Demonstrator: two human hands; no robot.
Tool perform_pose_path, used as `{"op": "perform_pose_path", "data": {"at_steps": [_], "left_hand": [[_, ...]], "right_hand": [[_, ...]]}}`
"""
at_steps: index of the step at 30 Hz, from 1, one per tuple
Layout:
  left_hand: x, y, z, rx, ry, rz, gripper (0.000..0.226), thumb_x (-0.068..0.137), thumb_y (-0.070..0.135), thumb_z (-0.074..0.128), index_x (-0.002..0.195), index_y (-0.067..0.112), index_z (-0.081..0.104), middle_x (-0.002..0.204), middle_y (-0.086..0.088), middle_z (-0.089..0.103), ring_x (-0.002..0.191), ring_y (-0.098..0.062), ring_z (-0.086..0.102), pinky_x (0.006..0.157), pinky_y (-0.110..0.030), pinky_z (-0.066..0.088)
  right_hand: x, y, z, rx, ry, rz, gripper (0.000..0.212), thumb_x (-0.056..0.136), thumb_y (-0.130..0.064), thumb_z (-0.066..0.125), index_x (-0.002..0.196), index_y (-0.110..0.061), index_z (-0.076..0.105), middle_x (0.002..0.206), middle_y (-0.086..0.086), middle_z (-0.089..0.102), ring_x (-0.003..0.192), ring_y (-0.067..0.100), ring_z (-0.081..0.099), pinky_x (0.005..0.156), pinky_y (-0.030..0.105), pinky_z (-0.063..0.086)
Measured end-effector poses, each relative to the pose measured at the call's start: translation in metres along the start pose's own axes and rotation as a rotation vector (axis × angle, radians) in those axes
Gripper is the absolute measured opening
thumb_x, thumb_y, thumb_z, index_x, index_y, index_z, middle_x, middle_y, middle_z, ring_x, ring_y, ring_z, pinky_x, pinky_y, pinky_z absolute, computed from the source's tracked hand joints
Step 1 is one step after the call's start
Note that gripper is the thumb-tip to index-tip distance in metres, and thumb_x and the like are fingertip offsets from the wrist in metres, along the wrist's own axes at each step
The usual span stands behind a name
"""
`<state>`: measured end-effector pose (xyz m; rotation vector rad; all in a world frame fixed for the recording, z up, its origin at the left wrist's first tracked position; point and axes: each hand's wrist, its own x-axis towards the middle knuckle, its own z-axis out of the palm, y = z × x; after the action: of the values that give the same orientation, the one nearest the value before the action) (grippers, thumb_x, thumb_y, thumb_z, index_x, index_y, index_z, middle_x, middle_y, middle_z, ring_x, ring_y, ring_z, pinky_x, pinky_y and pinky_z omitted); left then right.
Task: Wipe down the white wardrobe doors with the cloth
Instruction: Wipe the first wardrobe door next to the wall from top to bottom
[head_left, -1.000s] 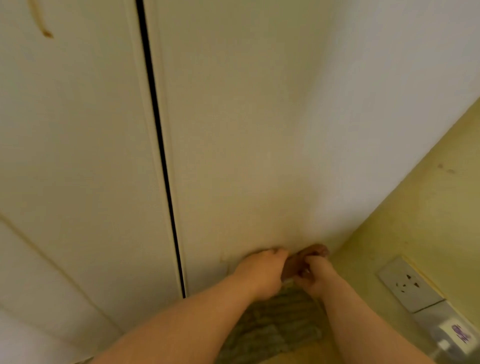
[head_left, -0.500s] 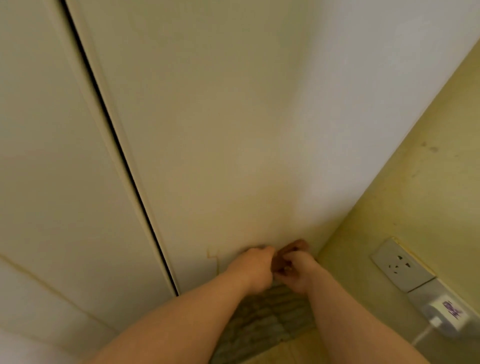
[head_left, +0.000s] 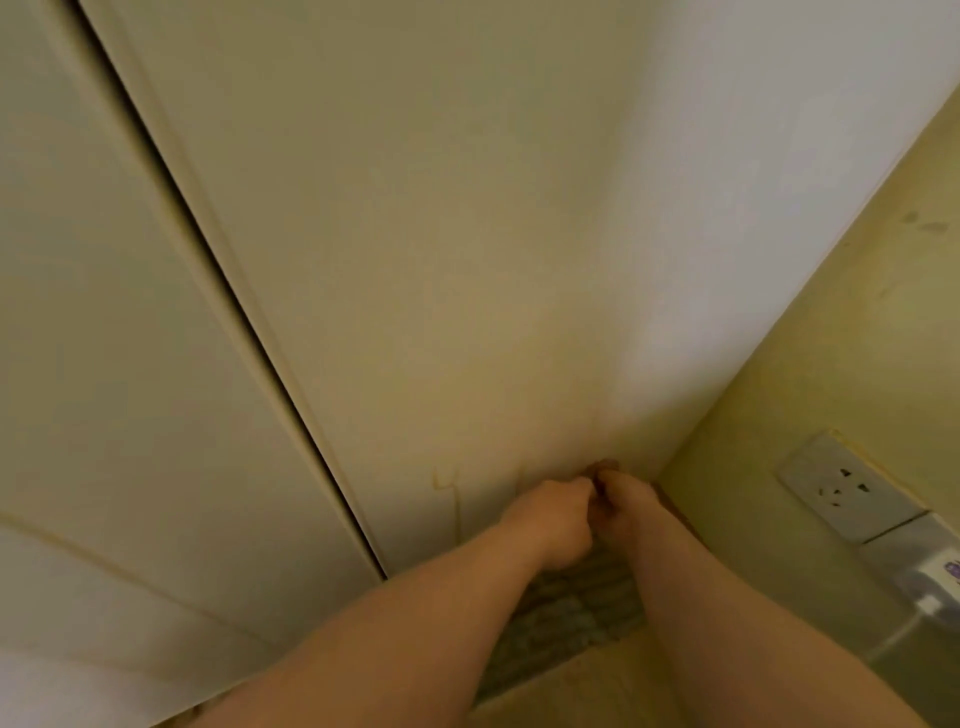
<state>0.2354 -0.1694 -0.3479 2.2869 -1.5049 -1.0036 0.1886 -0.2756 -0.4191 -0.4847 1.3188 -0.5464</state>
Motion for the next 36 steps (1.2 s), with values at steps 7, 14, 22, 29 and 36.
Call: {"op": "perform_pose_path", "data": {"at_steps": [7,14,22,29,36], "left_hand": [[0.003,-0.014,0.010,-0.007,-0.034,-0.030,0.040,0.093,0.009,0.044,0.133,0.009,0.048,0.137,-0.018,0.049,0.125,-0.033,0.047,0.101,-0.035,0.040],[0.006,-0.018,0.016,-0.011,-0.071,-0.029,0.038,0.092,0.006,0.042,0.129,0.008,0.050,0.137,-0.019,0.049,0.124,-0.033,0.047,0.100,-0.035,0.041],[0.006,-0.025,0.019,-0.027,-0.100,-0.039,0.039,0.094,0.009,0.042,0.131,0.008,0.051,0.136,-0.019,0.049,0.124,-0.033,0.047,0.101,-0.033,0.039],[0.004,-0.035,0.015,0.018,-0.092,-0.065,0.040,0.093,0.009,0.044,0.132,0.009,0.051,0.137,-0.017,0.050,0.125,-0.031,0.047,0.100,-0.032,0.039],[0.001,-0.041,0.012,0.017,-0.076,-0.070,0.041,0.092,0.009,0.043,0.132,0.010,0.050,0.135,-0.016,0.051,0.124,-0.031,0.047,0.101,-0.033,0.040]], "right_hand": [[0.002,-0.041,-0.008,0.310,0.176,-0.348,0.028,0.089,0.007,0.048,0.080,-0.018,0.058,0.083,0.004,0.058,0.077,0.018,0.057,0.072,0.026,0.048],[0.003,-0.011,0.004,0.078,0.102,-0.134,0.036,0.101,-0.017,0.032,0.135,-0.013,0.043,0.134,0.010,0.049,0.120,0.028,0.048,0.093,0.043,0.040],[0.020,-0.037,-0.017,0.354,-0.012,-0.257,0.037,0.098,-0.005,0.026,0.109,-0.029,0.052,0.094,-0.007,0.063,0.082,0.010,0.060,0.068,0.027,0.050],[0.013,-0.015,-0.018,-0.014,-0.084,-0.018,0.025,0.096,-0.002,0.033,0.080,-0.012,0.049,0.050,0.006,0.059,0.067,0.015,0.048,0.039,0.019,0.048],[0.022,-0.005,-0.017,0.199,-0.058,-0.165,0.039,0.095,0.005,0.026,0.102,-0.027,0.047,0.082,0.002,0.048,0.072,0.014,0.048,0.059,0.029,0.045]]}}
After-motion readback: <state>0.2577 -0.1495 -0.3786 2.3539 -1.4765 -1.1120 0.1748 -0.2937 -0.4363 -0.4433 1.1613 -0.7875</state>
